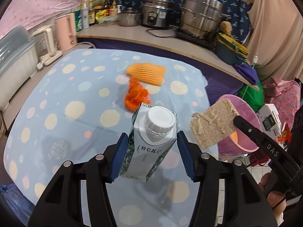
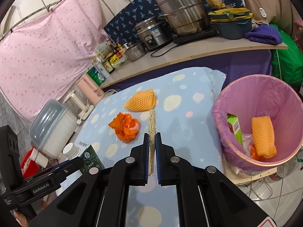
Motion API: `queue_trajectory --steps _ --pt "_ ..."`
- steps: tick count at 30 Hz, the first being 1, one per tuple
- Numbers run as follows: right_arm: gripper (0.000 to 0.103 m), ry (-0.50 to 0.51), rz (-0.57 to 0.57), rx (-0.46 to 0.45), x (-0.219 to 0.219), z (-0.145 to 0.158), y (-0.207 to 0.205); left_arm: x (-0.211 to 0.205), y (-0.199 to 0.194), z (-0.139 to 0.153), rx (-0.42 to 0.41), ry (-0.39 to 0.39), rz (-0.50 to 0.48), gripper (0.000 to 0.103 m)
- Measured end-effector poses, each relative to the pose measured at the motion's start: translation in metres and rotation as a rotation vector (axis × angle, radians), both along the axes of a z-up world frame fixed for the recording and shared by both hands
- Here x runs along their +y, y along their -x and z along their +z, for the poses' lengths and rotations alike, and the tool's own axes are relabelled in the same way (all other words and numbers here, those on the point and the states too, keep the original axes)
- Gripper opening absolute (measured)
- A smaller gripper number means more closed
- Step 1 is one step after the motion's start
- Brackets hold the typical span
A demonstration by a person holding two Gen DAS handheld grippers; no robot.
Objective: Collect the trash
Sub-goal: 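Carry the loofah pad and milk carton over the wastebasket with both grippers, then open both grippers to drop the loofah and milk carton into the wastebasket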
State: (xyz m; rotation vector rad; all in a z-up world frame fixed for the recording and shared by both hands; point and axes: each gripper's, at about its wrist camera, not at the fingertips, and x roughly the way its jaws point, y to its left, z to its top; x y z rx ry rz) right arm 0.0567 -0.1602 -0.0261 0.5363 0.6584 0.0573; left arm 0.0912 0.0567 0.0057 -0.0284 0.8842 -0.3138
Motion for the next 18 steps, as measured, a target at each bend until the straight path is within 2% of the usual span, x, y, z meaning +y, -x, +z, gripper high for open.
queue_trajectory --steps 10,15,18 --pt "0.007 0.006 -0.195 -0.046 -0.081 0.016 0.019 -0.091 -0.016 0.033 -0.056 0.052 -0.190 0.051" --pt "0.007 0.018 -0.307 -0.030 -0.129 0.012 0.024 -0.150 -0.031 0.040 -0.061 0.113 -0.297 0.051" --pt "0.007 0.029 -0.361 0.012 -0.152 0.002 0.024 -0.180 -0.037 0.037 -0.042 0.157 -0.357 0.051"
